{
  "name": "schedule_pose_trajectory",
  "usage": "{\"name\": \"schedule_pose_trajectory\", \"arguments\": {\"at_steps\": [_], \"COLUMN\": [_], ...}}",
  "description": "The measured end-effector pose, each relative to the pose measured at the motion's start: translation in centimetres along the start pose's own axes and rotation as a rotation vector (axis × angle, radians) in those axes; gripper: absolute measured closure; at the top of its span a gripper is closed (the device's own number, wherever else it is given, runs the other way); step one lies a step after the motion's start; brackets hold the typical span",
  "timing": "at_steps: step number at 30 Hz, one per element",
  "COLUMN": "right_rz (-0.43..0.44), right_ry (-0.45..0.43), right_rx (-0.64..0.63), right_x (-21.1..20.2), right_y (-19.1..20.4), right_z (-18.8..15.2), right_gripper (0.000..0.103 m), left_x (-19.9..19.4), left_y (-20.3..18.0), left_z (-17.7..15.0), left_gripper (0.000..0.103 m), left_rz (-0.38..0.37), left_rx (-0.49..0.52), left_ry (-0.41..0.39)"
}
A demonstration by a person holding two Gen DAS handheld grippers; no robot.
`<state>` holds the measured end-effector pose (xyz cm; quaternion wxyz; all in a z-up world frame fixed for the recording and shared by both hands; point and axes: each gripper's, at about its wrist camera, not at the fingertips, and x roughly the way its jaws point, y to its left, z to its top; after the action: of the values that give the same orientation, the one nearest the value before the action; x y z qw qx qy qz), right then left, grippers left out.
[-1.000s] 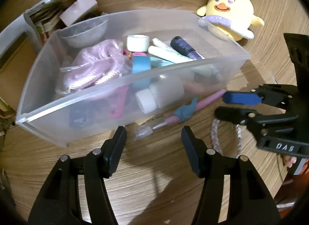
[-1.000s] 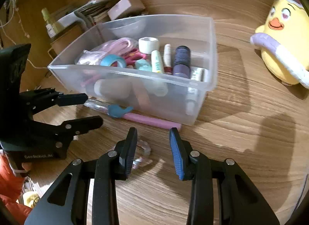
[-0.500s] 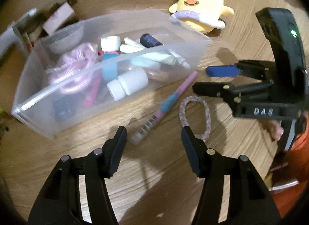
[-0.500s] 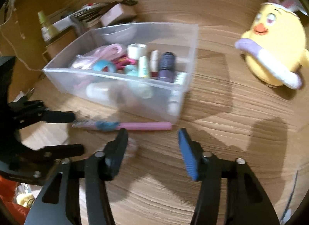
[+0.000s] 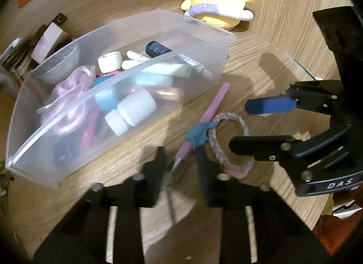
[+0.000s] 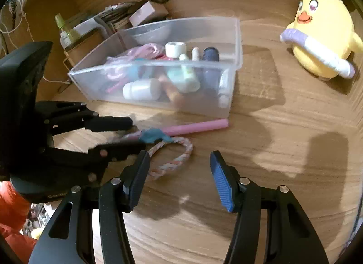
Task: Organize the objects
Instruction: 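Grasp the pink pen with the left tool while the right tool grasps the braided bracelet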
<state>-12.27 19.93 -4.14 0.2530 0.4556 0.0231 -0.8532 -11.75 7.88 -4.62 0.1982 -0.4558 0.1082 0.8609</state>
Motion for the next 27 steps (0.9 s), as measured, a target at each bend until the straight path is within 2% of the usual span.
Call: {"name": "schedule_pose_trajectory", "arguments": {"at_steps": [3,5,7,10,12,15,18,20,22,24,27], "right_rz": [-0.028,-0.044,-0.077,-0.106,-0.121,-0.152,-0.136,-0.105,-0.080,-0.072,-0.089], "right_ry": [-0.008,-0.013,-0.018,-0.023,-0.024,-0.024,-0.028,-0.026,-0.041,-0.058,-0.054], "right_rx": [-0.026,-0.064,-0.120,-0.180,-0.199,-0.187,-0.158,-0.137,-0.116,-0.115,-0.145], "right_x": [0.1,0.1,0.1,0.0,-0.1,-0.4,-1.2,-1.8,-2.4,-2.6,-2.2], "right_y": [0.7,1.5,2.2,2.6,2.5,1.8,1.4,1.5,1.5,2.0,2.9], "right_z": [-0.3,-0.4,-0.7,-1.3,-1.4,-1.4,-1.1,-0.9,-1.0,-1.1,-1.4], "right_gripper": [0.052,0.059,0.075,0.090,0.092,0.092,0.091,0.083,0.058,0.052,0.052], "left_x": [-0.9,-1.7,-2.2,-3.1,-3.6,-4.1,-4.4,-4.1,-3.8,-3.1,-2.6], "left_y": [0.2,0.5,0.7,1.4,1.5,1.6,1.3,0.9,0.8,0.6,0.7], "left_z": [-1.3,-2.5,-3.3,-4.9,-5.6,-6.1,-5.9,-5.2,-4.8,-4.4,-4.1], "left_gripper": [0.083,0.085,0.086,0.087,0.087,0.087,0.086,0.081,0.077,0.077,0.076], "left_rz": [0.032,0.054,0.070,0.094,0.108,0.093,0.086,0.083,0.071,0.078,0.076], "left_rx": [-0.029,-0.060,-0.093,-0.141,-0.159,-0.168,-0.148,-0.133,-0.121,-0.115,-0.114], "left_ry": [-0.008,-0.011,-0.008,-0.006,-0.006,-0.004,-0.017,-0.021,-0.021,-0.009,-0.018]}}
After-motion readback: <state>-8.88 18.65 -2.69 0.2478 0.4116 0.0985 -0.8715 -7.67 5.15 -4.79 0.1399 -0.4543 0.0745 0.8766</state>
